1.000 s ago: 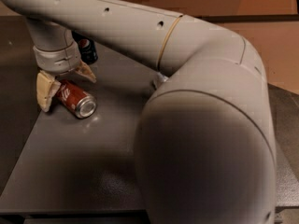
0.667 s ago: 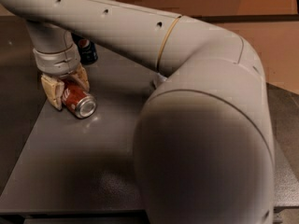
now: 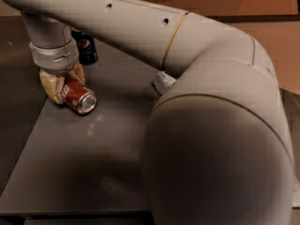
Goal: Place coke can upright
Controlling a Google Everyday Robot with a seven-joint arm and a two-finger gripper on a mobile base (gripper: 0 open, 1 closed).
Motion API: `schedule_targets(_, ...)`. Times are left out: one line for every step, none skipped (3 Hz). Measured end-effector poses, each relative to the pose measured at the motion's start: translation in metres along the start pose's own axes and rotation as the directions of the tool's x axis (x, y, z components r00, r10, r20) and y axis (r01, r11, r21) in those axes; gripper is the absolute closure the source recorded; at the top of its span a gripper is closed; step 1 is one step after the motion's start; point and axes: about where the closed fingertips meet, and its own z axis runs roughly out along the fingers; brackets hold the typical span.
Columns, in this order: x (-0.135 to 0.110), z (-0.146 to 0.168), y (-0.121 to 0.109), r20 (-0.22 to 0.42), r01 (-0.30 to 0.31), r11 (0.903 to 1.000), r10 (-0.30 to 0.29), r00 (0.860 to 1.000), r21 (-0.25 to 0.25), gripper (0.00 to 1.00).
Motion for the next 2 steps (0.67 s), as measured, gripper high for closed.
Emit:
schedule_targets(0.002, -0.03, 0.004, 0.113, 0.129, 0.9913, -0.131, 0.985, 0.027, 1.0)
schedule_targets(0.015, -0.056, 0.011, 0.248, 0.266, 0.9599, -0.28, 0.927, 0.089, 1.0)
